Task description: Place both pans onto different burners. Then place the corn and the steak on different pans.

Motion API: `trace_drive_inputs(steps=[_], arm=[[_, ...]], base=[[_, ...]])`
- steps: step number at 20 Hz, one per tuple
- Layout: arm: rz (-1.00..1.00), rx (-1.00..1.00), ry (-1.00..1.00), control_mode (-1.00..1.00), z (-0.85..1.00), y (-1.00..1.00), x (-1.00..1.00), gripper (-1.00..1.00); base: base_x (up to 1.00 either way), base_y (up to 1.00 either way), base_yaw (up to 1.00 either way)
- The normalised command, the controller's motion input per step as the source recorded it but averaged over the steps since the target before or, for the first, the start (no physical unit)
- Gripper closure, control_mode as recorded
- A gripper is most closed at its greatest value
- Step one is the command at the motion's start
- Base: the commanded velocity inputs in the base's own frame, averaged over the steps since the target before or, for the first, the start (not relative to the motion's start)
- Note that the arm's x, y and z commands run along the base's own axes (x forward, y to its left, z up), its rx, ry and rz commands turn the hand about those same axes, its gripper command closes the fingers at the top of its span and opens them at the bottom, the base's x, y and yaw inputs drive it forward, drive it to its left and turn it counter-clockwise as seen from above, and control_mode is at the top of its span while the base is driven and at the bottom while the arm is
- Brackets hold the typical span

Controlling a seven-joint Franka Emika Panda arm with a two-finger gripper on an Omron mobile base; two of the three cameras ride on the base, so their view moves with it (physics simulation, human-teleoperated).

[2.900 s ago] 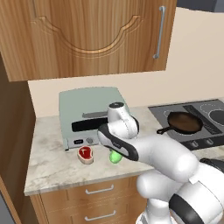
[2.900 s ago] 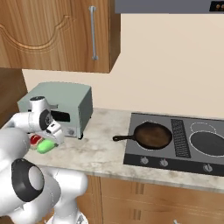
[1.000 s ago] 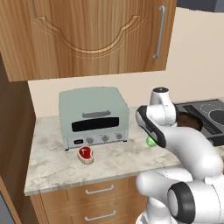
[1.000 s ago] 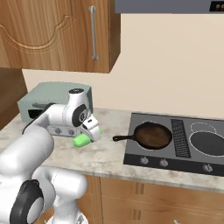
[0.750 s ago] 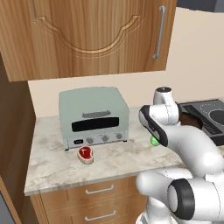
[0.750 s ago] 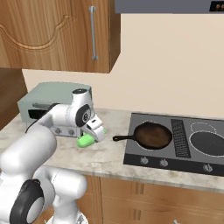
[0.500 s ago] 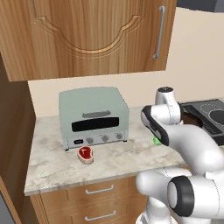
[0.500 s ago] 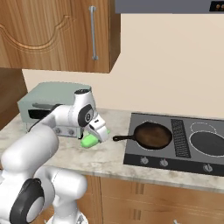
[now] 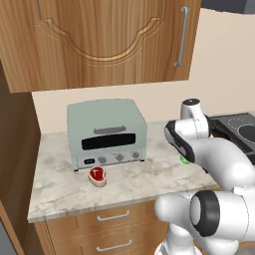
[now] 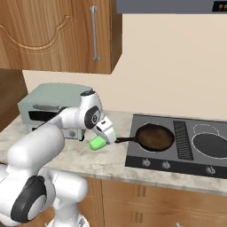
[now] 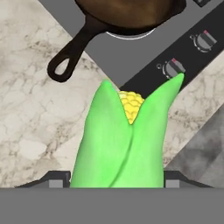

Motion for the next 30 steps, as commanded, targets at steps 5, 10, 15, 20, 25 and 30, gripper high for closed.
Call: trace_drive_inputs(steps=[5, 10, 15, 20, 25, 30], arm=[[-0.03, -0.06, 0.00, -1.00, 0.00, -0.12, 0.21, 1.00], [-0.01, -0.01, 0.00, -1.00, 0.00, -0.26, 0.23, 1.00], [-0.04, -0.01, 0.00, -1.00, 0.00, -0.25, 0.33, 1.00], [-0.03, 0.00, 0.00, -1.00, 0.00, -0.32, 0.25, 1.00], [-0.02, -0.01, 0.00, -1.00, 0.00, -0.32, 0.25, 1.00], [-0.03, 0.00, 0.00, -1.00, 0.03, -0.31, 0.27, 1.00]], base=[[0.00, 0.00, 0.00], [0.00, 0.00, 0.00], [0.00, 0.00, 0.00], [0.00, 0.00, 0.00], [0.00, 0.00, 0.00], [0.00, 0.00, 0.00]])
